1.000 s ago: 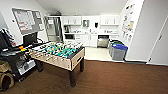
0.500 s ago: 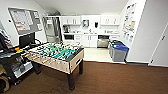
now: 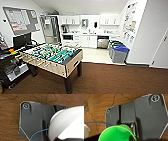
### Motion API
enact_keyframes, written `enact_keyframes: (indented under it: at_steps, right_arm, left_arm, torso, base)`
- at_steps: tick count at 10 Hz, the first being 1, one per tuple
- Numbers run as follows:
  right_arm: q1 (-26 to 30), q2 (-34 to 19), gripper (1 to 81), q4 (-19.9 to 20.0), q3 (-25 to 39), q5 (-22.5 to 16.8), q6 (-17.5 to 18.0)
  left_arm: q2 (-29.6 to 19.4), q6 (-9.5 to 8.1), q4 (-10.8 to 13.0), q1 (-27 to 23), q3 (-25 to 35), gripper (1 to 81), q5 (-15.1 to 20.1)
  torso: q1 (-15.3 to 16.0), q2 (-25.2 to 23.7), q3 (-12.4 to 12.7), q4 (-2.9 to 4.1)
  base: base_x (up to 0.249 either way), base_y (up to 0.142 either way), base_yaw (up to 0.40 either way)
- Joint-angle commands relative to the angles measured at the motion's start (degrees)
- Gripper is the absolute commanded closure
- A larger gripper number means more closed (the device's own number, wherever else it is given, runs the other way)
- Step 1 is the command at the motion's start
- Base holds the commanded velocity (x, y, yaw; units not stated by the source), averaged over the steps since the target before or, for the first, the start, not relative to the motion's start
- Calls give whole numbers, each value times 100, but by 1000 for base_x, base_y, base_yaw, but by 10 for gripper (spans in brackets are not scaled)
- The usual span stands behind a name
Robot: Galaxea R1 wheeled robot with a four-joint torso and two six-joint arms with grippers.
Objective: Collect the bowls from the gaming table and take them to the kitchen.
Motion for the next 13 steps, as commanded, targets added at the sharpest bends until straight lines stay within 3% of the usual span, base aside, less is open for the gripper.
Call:
enact_keyframes:
  at_steps: [1, 13]
  right_arm:
    - [274, 6, 811, -83, 43, -188, -26]
    - [275, -3, 811, -83, 43, -188, -26]
  left_arm:
    - [-69, 7, 43, -270, 32, 811, 109]
    - [-69, 7, 34, -270, 32, 811, 109]
  torso:
    - [0, 0, 0, 0]
    - [2, 2, 0, 0]
  base:
    - [191, -83, 0]
    - [191, -86, 0]
